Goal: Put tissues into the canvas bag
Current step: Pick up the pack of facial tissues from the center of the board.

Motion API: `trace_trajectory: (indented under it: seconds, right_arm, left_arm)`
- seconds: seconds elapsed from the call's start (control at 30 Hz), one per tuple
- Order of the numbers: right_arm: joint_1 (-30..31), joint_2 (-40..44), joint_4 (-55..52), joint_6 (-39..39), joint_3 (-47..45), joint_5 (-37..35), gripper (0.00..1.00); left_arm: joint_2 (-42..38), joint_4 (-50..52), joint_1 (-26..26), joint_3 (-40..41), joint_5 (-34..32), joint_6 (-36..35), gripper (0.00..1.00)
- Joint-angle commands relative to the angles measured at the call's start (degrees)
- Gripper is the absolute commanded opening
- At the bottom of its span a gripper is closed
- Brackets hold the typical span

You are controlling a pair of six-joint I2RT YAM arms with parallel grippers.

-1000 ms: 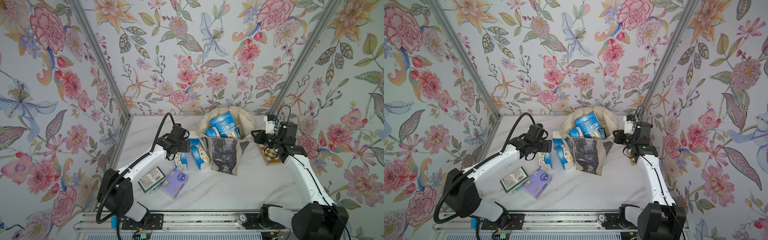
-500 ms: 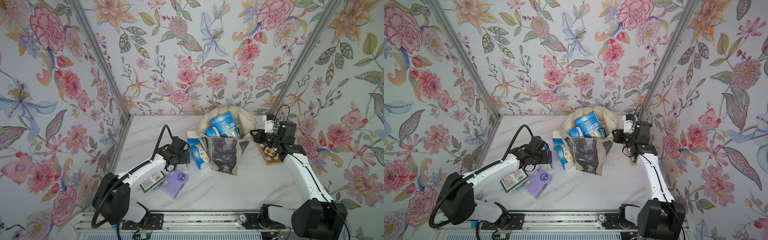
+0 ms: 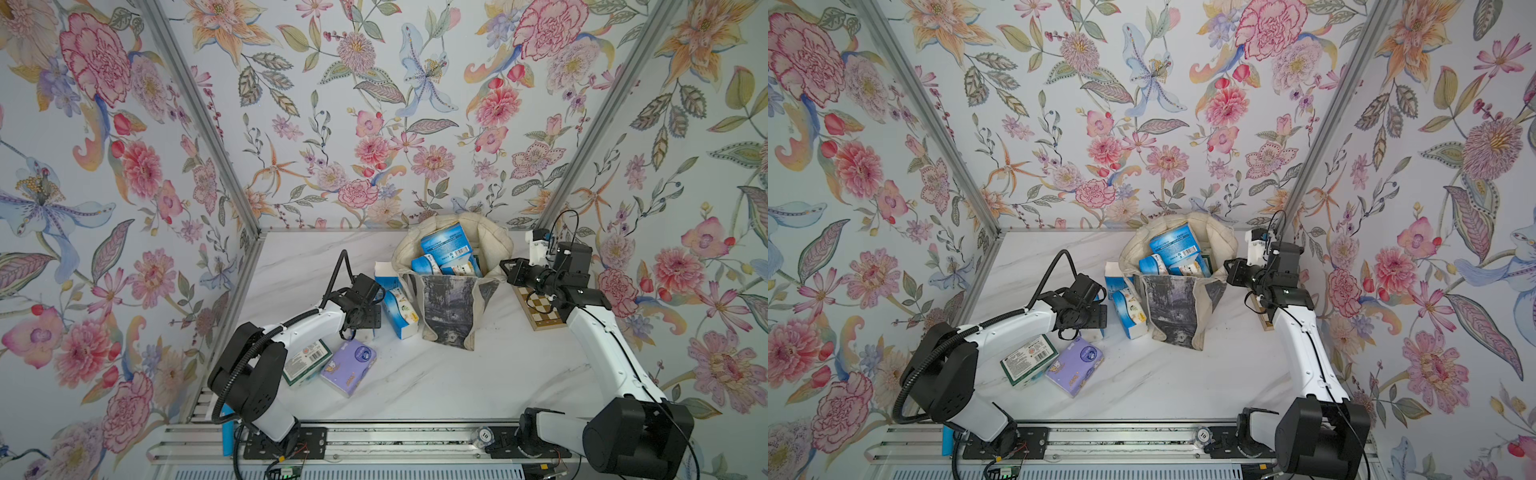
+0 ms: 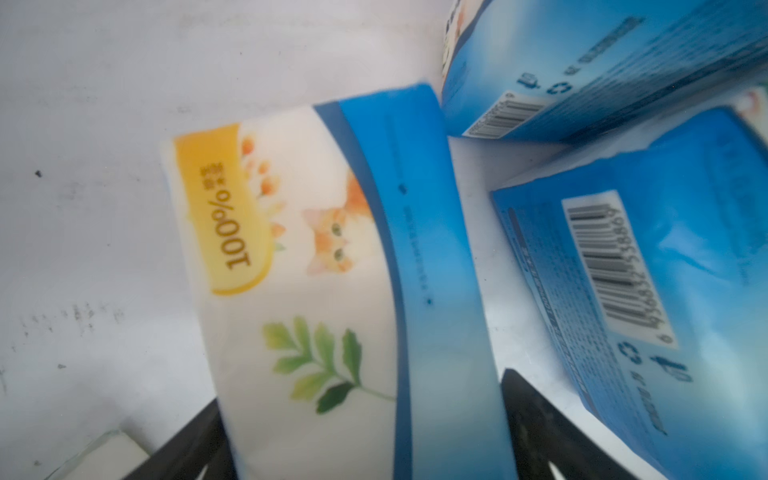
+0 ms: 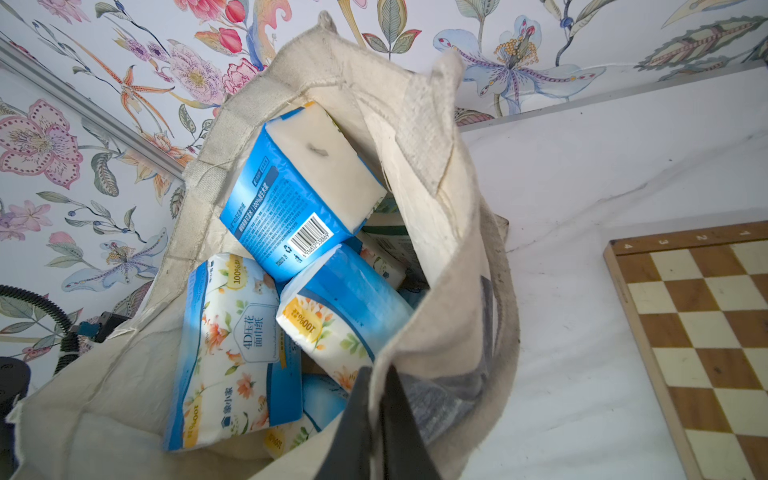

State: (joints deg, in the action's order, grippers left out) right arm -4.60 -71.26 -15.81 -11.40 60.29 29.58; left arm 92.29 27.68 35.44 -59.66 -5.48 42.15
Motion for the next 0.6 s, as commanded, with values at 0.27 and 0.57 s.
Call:
trace_trajectory:
  seconds: [0.27, 0.57]
  right_arm:
    - [-0.5, 0.5, 0.1, 0.0, -0.7, 0.7, 0.09]
    - [-0.1, 0.8, -1.0, -0.1, -0.6, 0.7, 0.09]
  left_arm:
    - [1.2, 5.5, -0.4, -8.5, -3.9, -5.3, 0.57]
    - [-0.7, 13.9, -0.3, -40.4, -2.0, -15.9, 0.60]
